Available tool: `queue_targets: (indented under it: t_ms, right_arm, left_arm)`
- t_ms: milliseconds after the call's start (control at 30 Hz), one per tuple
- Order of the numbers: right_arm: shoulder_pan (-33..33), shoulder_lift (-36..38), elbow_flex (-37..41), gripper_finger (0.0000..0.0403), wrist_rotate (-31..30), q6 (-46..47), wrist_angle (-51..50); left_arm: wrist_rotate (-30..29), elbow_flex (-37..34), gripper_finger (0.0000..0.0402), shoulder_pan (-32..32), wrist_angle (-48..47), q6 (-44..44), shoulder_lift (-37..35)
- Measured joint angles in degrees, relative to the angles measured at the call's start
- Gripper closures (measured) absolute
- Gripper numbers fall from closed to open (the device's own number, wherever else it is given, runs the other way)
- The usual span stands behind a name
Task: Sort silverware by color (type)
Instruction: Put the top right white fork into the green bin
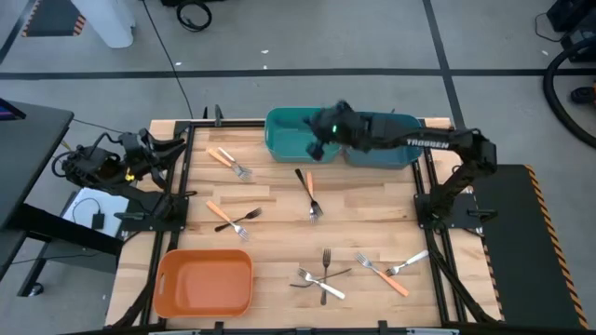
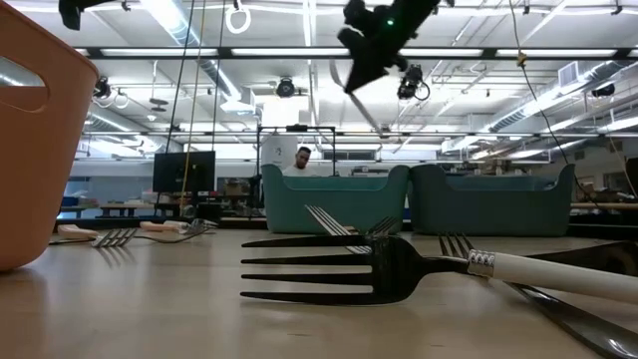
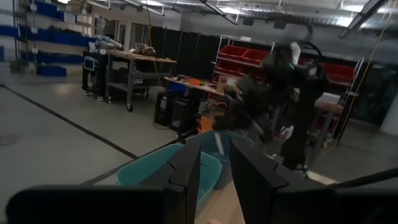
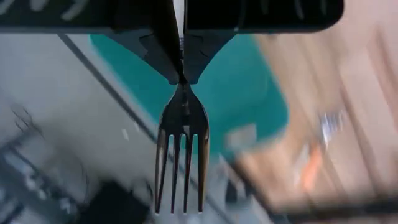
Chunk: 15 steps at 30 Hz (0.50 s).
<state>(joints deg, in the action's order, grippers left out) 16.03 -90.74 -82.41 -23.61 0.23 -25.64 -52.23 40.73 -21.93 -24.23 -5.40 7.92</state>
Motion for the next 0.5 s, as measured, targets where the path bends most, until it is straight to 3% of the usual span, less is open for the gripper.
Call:
queue_targets:
  t_ms: [133, 333, 500]
  right_arm:
    - [5.17, -1.97, -0.09, 0.0395, 5.85, -5.74, 8.03]
    - [10.95, -8.50, 0.02, 0.0395, 21.77, -13.90, 3.91]
    - [11.37, -12.54, 0.04, 0.0391, 23.59, -14.04, -0.23]
  left_arm:
    - [-0.08, 0.00, 0.0306, 0.00, 0.32, 1.85, 0.00]
    - [-0.07, 0.00, 0.0306, 0.00, 0.28, 1.30, 0.00]
    - [-0.07, 0.00, 0.0306, 0.01, 0.31, 1.16, 0.00]
